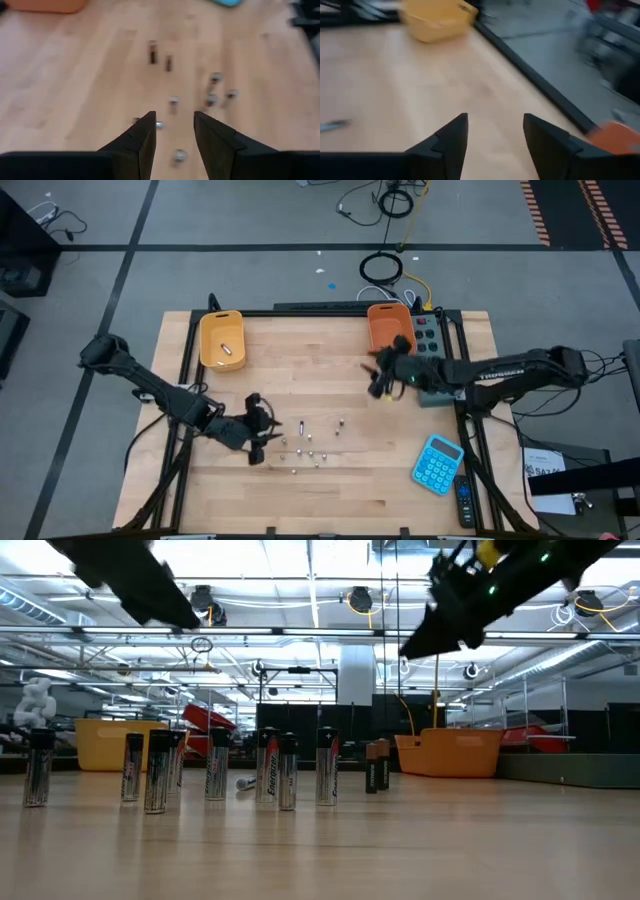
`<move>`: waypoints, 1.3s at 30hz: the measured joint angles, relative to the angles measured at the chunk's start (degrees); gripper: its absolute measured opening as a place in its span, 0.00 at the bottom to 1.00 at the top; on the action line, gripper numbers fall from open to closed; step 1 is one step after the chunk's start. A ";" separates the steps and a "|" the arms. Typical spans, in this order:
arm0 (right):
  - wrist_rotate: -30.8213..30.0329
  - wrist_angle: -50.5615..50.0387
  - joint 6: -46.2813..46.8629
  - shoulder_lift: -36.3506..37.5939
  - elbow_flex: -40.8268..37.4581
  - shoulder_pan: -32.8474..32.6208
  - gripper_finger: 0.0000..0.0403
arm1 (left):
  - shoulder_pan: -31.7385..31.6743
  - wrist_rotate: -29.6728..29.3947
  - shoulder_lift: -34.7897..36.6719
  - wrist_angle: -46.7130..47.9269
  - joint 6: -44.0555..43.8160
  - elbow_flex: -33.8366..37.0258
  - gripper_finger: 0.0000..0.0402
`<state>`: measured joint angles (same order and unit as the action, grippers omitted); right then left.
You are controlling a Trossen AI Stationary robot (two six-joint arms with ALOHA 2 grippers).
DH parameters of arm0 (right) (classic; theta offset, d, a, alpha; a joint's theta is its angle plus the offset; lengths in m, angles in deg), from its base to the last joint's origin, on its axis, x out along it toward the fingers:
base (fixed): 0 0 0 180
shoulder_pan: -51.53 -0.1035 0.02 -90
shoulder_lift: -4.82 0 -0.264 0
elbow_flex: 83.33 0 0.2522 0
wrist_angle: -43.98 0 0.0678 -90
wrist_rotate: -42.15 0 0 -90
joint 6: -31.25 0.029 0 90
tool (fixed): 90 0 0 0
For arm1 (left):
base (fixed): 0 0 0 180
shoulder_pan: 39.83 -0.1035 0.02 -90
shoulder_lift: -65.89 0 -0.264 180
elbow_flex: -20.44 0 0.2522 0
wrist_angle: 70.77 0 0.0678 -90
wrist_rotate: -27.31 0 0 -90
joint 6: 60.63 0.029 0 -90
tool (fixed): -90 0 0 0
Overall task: Sort batteries
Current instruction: Put the silver battery into the yellow bin
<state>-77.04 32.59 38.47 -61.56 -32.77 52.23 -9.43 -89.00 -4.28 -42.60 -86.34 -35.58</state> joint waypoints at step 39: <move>-17.01 22.47 11.79 -26.87 -0.11 -25.19 0.43 | -3.39 6.71 -18.00 -2.41 -0.96 -0.35 0.54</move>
<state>-94.04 55.07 50.25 -88.43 -32.88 27.04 -12.82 -82.29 -22.27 -45.02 -87.30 -35.93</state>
